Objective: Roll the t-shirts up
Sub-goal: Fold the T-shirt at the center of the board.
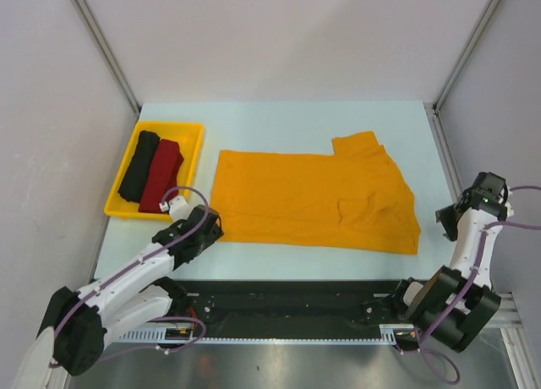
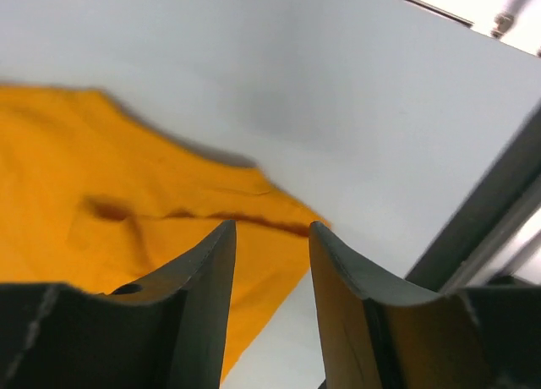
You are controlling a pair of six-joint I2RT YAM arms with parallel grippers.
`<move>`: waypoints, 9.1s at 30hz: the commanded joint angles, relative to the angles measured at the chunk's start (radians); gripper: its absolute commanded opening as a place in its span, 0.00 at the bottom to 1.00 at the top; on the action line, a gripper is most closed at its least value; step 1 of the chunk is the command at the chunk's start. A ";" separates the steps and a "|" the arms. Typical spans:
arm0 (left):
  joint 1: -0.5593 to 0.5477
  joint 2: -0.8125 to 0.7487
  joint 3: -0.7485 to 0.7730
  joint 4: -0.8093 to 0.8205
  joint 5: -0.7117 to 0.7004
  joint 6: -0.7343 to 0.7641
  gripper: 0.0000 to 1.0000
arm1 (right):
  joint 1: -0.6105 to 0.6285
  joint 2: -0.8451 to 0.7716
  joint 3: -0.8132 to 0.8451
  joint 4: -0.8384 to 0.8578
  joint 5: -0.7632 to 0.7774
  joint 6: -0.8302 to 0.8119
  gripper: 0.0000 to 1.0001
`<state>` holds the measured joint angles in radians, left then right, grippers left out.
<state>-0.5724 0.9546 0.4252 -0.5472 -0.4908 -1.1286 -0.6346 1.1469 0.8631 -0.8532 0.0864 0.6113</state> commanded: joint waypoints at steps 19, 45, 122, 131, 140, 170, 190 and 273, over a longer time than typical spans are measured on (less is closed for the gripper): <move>0.014 0.177 0.354 0.156 0.156 0.466 0.78 | 1.082 0.465 0.204 0.367 0.279 -0.018 0.45; 0.052 0.268 0.366 0.199 0.199 0.460 0.75 | 1.142 0.568 0.260 0.353 0.320 -0.015 0.07; 0.316 1.242 1.370 0.032 0.196 0.570 0.63 | 0.667 1.399 1.410 0.226 0.171 -0.240 0.53; 0.339 1.296 1.428 -0.022 0.201 0.578 0.63 | 0.676 1.470 1.513 0.151 0.124 -0.272 0.42; 0.376 1.369 1.509 -0.051 0.251 0.572 0.60 | 0.676 1.476 1.512 0.151 0.079 -0.283 0.31; 0.387 1.351 1.480 0.016 0.278 0.578 0.00 | 0.641 1.377 1.386 0.292 -0.063 -0.239 0.00; 0.387 1.210 1.405 0.124 0.250 0.648 0.00 | 0.609 1.067 1.128 0.425 -0.030 -0.235 0.00; 0.210 0.495 0.532 0.257 0.305 0.484 0.61 | 0.771 0.246 0.091 0.414 0.043 -0.168 0.48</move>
<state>-0.3222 1.4403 0.9073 -0.2958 -0.1955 -0.6296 0.0986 1.3342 0.9154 -0.5335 0.0719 0.4927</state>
